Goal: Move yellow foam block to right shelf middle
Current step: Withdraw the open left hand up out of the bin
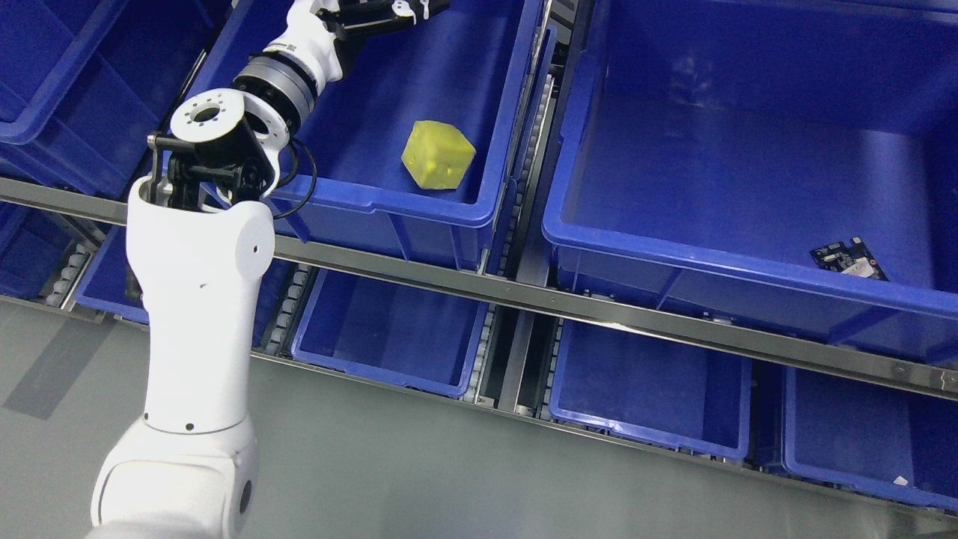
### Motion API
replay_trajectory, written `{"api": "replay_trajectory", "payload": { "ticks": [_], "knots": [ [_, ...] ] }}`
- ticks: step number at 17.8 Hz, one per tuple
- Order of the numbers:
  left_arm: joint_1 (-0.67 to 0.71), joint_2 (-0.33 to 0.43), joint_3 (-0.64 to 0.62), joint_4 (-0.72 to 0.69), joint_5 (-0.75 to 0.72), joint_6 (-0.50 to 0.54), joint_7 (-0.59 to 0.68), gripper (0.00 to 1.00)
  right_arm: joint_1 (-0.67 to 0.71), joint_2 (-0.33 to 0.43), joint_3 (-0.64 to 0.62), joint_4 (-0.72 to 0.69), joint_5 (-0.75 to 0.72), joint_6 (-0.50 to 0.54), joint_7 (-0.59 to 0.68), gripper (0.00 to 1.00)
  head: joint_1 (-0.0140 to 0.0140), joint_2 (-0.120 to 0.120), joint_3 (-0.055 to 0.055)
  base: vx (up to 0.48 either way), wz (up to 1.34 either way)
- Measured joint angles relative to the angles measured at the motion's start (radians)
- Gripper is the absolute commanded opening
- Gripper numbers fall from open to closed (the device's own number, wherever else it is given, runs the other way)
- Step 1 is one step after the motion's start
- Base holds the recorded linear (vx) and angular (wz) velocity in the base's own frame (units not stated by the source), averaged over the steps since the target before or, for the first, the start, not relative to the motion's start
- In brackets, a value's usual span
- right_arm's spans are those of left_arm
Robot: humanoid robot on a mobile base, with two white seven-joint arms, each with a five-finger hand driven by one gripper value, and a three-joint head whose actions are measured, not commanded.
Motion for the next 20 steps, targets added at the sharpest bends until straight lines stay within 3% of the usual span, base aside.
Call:
{"api": "replay_trajectory", "payload": {
  "ticks": [2, 5, 7, 14, 20],
  "knots": [
    [-0.005, 0.000, -0.006, 0.007, -0.002, -0.126, -0.004, 1.00, 0.000, 0.000, 0.000, 0.000, 0.000, 0.000, 0.000, 1.00, 0.0000, 0.000, 0.000, -0.004, -0.01],
    [0.038, 0.000, -0.016, 0.004, -0.006, -0.415, -0.006, 1.00, 0.000, 0.000, 0.000, 0.000, 0.000, 0.000, 0.000, 1.00, 0.0000, 0.000, 0.000, -0.002, 0.00],
    [0.078, 0.000, -0.016, -0.012, -0.008, -0.512, -0.007, 1.00, 0.000, 0.000, 0.000, 0.000, 0.000, 0.001, 0.000, 1.00, 0.0000, 0.000, 0.000, 0.000, 0.00],
    [0.214, 0.026, 0.009, -0.078, -0.010, -0.554, -0.007, 1.00, 0.000, 0.000, 0.000, 0.000, 0.000, 0.001, 0.000, 1.00, 0.0000, 0.000, 0.000, -0.003, -0.01],
    [0.270, 0.053, 0.064, -0.112, -0.011, -0.461, -0.006, 1.00, 0.000, 0.000, 0.000, 0.000, 0.000, 0.001, 0.000, 1.00, 0.0000, 0.000, 0.000, 0.000, 0.00]
  ]
}}
